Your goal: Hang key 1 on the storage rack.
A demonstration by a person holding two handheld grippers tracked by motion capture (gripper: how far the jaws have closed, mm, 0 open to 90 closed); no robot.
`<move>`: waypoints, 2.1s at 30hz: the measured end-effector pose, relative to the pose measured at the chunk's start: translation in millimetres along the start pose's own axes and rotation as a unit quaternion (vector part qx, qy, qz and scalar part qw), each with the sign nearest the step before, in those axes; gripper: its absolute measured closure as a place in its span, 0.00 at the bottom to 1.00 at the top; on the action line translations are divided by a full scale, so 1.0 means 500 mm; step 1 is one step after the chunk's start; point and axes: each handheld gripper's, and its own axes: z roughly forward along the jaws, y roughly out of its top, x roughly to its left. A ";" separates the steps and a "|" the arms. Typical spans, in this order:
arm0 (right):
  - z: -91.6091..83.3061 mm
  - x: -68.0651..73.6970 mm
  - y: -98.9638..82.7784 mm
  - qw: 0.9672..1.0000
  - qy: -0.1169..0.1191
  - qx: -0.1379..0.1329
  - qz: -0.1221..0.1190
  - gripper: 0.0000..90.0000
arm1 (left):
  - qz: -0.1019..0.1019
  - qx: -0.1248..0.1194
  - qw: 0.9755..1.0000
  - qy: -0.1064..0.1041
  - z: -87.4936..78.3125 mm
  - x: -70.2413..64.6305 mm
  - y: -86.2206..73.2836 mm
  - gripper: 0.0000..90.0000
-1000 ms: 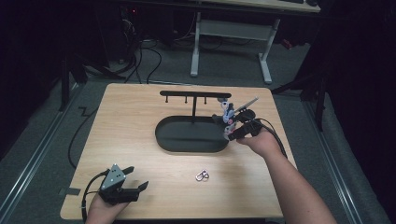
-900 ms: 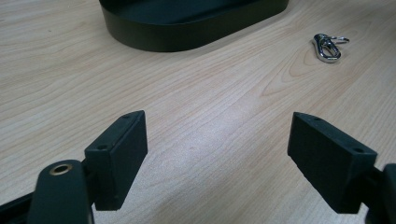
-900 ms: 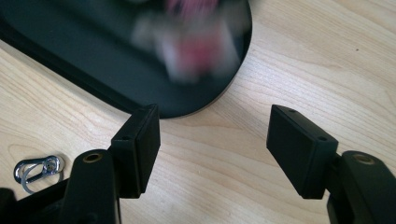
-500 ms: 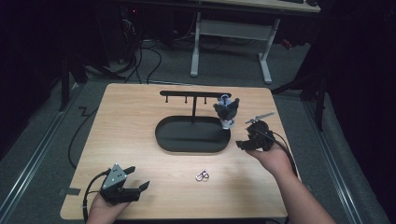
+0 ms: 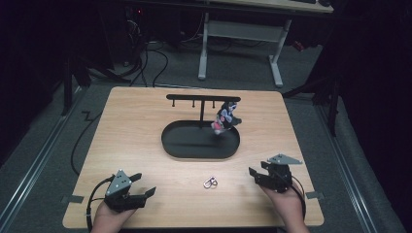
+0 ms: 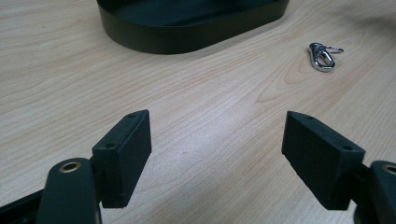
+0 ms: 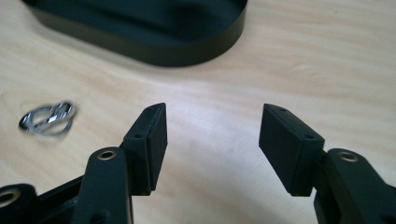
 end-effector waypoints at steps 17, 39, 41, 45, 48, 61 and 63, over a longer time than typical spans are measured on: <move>-0.044 -0.022 -0.085 0.997 0.020 -0.072 0.018 0.52 | -0.014 0.048 0.999 -0.005 0.095 -0.068 0.067 0.83; -0.049 -0.016 -0.087 0.996 0.046 -0.075 0.018 0.52 | 0.058 0.108 0.990 -0.072 0.325 -0.278 0.144 1.00; -0.049 -0.016 -0.088 0.996 0.047 -0.075 0.019 0.52 | 0.060 0.107 0.989 -0.082 0.337 -0.294 0.149 1.00; -0.047 -0.020 -0.090 0.996 0.048 -0.073 0.019 0.53 | 0.076 0.110 0.985 -0.106 0.364 -0.341 0.160 1.00; -0.046 -0.024 -0.091 0.996 0.049 -0.070 0.024 0.53 | 0.081 0.107 0.985 -0.113 0.367 -0.357 0.165 1.00; -0.031 -0.009 -0.092 0.997 0.055 -0.050 0.008 0.54 | 0.040 0.080 0.996 0.018 0.185 -0.124 0.114 0.95; -0.029 -0.007 -0.093 0.997 0.052 -0.047 0.009 0.54 | 0.036 0.083 0.995 0.043 0.148 -0.085 0.098 0.94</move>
